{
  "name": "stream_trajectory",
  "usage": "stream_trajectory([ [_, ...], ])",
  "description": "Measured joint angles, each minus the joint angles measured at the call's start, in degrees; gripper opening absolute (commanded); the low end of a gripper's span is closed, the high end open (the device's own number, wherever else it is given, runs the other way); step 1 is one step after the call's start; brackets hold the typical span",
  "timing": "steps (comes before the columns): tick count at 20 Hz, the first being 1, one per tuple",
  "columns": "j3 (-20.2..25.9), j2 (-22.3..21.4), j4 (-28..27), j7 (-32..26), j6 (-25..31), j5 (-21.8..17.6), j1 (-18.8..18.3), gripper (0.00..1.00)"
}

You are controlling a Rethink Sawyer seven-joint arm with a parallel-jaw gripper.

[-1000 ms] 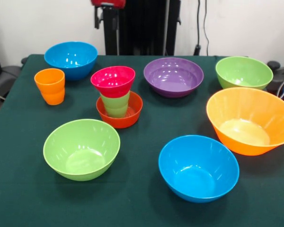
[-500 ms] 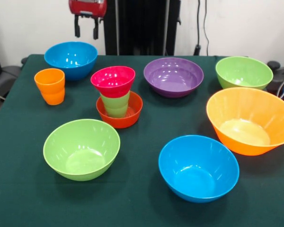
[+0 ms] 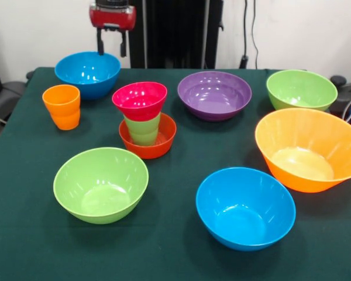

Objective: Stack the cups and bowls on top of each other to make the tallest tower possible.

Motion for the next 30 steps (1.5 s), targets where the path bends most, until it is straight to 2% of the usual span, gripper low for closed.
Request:
stream_trajectory([
  [8,-3.11,4.81,-0.55,0.00,-1.66,0.68,9.32,1.00],
  [16,-5.52,8.04,-1.74,0.00,-3.88,0.88,12.91,1.00],
  [24,-6.41,8.72,-3.41,0.00,-4.42,1.04,12.92,1.00],
  [30,-2.75,3.92,-2.50,0.00,-1.13,1.56,7.79,1.00],
])
